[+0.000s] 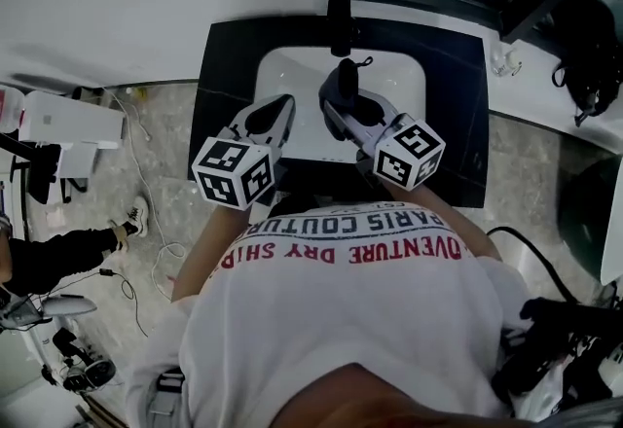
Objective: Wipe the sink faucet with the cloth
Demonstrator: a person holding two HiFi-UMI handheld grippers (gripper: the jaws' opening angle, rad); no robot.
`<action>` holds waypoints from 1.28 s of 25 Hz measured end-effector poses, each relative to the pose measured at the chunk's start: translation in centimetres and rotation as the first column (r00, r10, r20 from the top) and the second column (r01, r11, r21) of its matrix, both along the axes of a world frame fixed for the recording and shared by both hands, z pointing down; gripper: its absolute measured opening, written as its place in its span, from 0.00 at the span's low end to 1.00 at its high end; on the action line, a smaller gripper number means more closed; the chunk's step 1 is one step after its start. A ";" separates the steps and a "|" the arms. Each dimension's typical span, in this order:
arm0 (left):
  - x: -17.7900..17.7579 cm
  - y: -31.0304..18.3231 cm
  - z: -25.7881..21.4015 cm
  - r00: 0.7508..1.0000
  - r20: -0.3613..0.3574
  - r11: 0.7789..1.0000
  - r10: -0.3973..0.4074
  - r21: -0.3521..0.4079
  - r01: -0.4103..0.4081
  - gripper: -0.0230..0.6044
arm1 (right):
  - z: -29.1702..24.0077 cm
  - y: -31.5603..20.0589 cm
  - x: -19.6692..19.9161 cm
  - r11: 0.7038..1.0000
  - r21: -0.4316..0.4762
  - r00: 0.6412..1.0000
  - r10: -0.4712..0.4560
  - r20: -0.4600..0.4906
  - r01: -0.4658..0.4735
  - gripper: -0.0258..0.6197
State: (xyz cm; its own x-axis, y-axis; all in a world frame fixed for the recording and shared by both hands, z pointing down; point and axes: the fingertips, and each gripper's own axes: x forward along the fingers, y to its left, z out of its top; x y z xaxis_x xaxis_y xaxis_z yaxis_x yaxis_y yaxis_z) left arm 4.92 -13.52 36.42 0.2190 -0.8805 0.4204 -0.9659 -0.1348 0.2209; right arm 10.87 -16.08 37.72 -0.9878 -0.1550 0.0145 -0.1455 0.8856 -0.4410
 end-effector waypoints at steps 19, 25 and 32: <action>-27.4 -1.2 3.4 0.960 -0.059 0.961 0.272 -0.036 -0.274 0.04 | 2.5 -1.2 -24.6 0.924 0.042 0.915 0.382 -0.129 -0.380 0.15; -23.9 -3.4 5.0 0.902 -0.072 0.901 0.426 -0.061 -0.430 0.04 | 0.7 -4.2 -20.8 0.821 0.178 0.809 0.568 -0.151 -0.543 0.15; -20.5 -6.0 5.9 0.861 -0.045 0.856 0.506 -0.097 -0.508 0.04 | 2.8 -8.5 -16.6 0.735 0.192 0.717 0.677 -0.168 -0.650 0.15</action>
State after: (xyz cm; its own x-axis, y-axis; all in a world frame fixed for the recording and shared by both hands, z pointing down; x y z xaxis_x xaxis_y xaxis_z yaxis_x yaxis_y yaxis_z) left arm -15.55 -19.51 42.30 0.6318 -0.5979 0.4932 -0.7655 -0.5810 0.2763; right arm -5.73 -24.54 40.55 -0.6034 -0.7832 0.1503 -0.7916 0.5653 -0.2319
